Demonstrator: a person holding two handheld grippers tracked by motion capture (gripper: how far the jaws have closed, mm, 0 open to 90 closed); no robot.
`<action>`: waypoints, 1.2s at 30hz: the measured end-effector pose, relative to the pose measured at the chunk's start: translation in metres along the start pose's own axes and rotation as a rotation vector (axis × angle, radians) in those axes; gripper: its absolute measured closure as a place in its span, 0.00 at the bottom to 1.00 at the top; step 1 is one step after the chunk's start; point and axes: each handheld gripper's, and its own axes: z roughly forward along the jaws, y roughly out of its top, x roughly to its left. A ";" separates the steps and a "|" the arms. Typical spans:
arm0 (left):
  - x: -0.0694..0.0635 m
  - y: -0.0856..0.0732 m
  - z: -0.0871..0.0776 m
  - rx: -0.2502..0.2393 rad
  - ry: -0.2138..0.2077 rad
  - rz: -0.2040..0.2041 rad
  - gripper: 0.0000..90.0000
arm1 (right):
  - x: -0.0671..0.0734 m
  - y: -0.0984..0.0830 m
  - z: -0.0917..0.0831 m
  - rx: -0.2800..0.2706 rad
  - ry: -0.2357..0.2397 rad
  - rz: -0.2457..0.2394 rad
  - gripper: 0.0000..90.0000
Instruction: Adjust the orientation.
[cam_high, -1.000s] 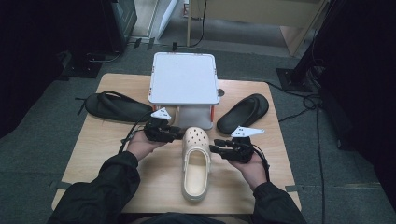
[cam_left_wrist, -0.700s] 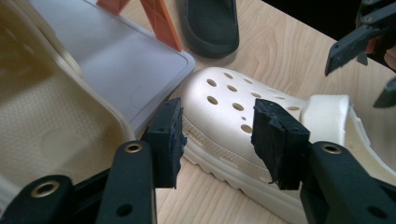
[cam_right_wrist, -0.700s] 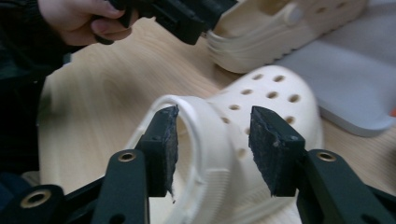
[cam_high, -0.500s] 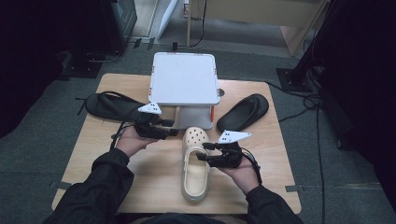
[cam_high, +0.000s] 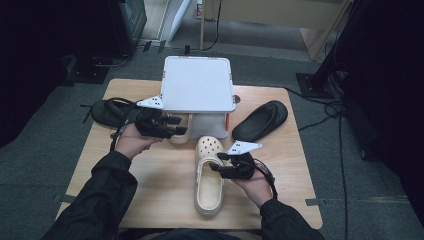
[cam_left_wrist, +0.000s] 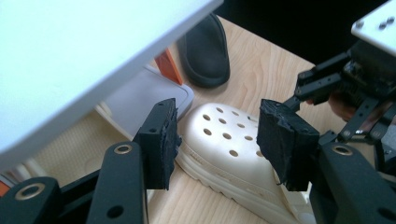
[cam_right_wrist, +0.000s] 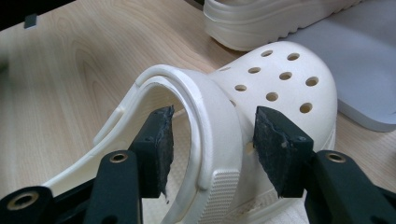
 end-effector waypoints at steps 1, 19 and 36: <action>0.001 0.002 -0.001 0.001 0.004 -0.001 0.53 | 0.000 0.000 0.000 0.000 0.000 0.000 0.55; 0.036 0.035 -0.014 -0.057 0.048 -0.032 0.54 | 0.001 0.000 0.006 -0.005 -0.076 -0.001 0.58; 0.057 0.026 -0.004 -0.035 0.076 -0.062 0.55 | 0.000 0.006 -0.001 -0.021 -0.093 -0.015 0.76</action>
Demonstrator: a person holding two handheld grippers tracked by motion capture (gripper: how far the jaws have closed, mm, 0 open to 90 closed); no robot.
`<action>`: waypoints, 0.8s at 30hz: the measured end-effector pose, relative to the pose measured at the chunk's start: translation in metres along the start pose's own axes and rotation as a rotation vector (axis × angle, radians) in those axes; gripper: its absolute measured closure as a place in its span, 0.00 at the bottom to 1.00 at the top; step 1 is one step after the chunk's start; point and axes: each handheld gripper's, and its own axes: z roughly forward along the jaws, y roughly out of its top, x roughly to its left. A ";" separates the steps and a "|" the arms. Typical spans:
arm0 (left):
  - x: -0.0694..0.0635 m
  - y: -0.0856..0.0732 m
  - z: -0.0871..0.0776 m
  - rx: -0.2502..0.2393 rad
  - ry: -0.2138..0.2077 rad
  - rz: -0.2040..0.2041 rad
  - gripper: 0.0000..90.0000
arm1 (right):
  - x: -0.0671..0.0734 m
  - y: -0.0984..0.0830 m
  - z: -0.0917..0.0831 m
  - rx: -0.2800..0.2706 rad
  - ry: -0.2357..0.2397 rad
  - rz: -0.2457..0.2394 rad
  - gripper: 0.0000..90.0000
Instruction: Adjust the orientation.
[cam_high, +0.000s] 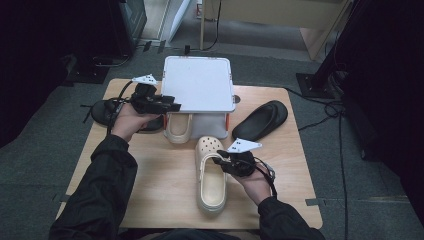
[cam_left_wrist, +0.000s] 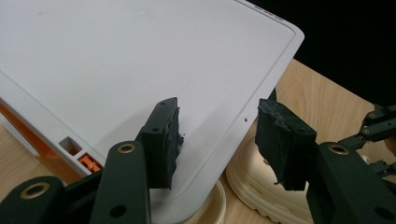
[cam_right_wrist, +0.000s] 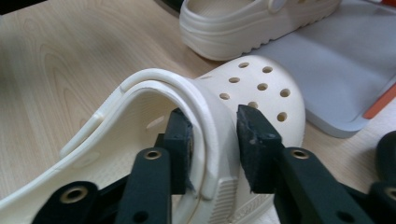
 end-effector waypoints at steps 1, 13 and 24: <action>0.000 0.000 0.000 0.000 0.000 0.000 0.56 | -0.001 0.001 -0.001 -0.002 -0.002 0.002 0.77; 0.000 -0.002 0.000 -0.015 0.007 0.000 0.56 | -0.016 0.010 -0.017 -0.074 -0.057 0.063 0.84; -0.002 -0.002 0.000 -0.013 0.018 0.002 0.56 | -0.031 0.033 -0.011 -0.130 -0.151 0.025 0.84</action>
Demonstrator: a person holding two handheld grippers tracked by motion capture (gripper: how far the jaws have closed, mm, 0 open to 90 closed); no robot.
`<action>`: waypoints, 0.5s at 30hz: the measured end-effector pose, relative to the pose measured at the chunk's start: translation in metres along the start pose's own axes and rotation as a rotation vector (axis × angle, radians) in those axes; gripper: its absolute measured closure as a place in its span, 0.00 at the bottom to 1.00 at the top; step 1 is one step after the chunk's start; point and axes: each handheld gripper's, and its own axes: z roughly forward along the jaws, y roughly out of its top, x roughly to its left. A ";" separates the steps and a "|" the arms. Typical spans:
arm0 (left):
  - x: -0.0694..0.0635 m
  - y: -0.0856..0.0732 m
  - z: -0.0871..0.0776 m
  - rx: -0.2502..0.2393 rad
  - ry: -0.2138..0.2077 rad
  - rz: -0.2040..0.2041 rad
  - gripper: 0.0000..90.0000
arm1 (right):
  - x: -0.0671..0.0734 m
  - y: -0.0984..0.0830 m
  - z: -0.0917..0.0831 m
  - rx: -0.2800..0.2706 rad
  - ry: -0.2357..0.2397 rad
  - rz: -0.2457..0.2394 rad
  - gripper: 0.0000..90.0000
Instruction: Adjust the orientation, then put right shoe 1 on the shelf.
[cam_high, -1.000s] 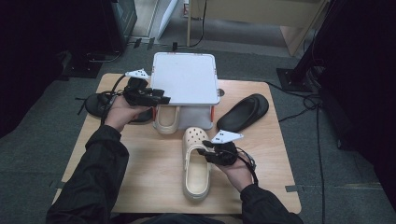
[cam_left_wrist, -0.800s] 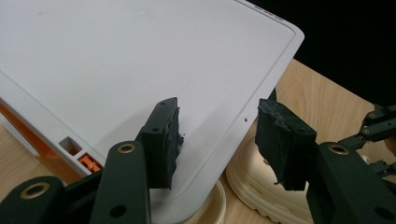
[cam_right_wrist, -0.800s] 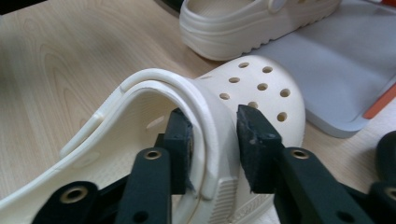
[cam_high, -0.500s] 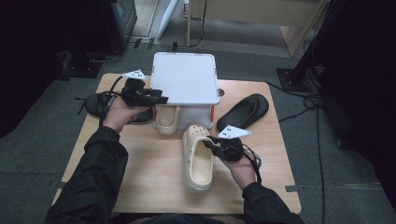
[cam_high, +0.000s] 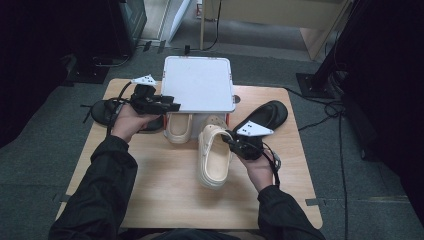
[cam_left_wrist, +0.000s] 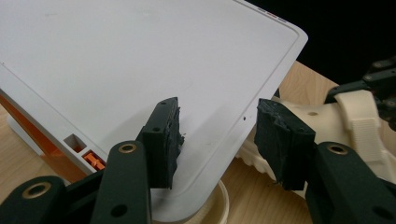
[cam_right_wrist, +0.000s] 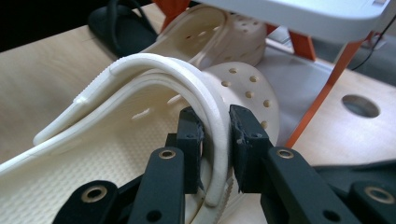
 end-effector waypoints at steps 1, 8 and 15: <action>0.000 0.000 0.000 0.000 0.001 0.000 0.56 | -0.001 0.002 0.004 0.004 -0.006 -0.008 0.84; 0.000 0.000 -0.001 0.004 -0.002 0.001 0.56 | -0.004 0.009 0.031 0.034 -0.042 -0.064 0.84; 0.001 0.000 -0.001 0.005 -0.010 0.000 0.56 | -0.006 0.010 0.060 0.060 -0.085 -0.107 0.83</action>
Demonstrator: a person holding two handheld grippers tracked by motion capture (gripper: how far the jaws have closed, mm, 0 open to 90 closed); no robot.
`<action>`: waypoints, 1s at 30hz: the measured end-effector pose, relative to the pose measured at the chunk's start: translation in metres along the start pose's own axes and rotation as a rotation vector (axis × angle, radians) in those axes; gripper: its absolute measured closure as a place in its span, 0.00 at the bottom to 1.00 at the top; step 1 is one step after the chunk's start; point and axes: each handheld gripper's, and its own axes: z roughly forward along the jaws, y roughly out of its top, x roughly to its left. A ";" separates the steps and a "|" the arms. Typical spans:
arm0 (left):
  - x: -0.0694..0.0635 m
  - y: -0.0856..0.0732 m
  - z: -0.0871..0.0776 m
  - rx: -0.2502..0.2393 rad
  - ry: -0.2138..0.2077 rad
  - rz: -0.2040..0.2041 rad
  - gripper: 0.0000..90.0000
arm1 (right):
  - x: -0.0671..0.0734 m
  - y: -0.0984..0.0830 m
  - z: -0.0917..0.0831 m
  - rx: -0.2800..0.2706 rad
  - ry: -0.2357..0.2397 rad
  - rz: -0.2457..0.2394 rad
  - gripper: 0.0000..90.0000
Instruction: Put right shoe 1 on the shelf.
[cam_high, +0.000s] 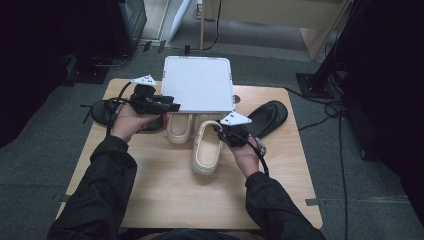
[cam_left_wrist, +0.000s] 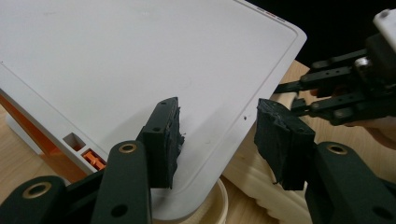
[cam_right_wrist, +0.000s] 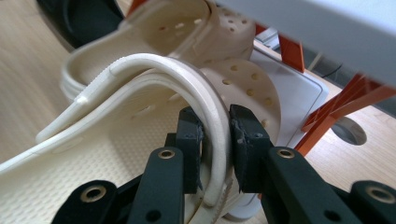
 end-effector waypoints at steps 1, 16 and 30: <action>0.000 0.000 0.000 0.001 -0.001 0.000 0.56 | 0.000 -0.001 0.004 -0.002 -0.003 0.003 0.83; 0.000 0.000 -0.001 0.001 0.000 -0.004 0.56 | 0.001 -0.004 0.002 0.018 0.108 0.083 0.65; 0.000 0.000 -0.002 0.004 0.007 -0.005 0.58 | 0.005 -0.014 -0.033 0.028 0.174 0.142 0.66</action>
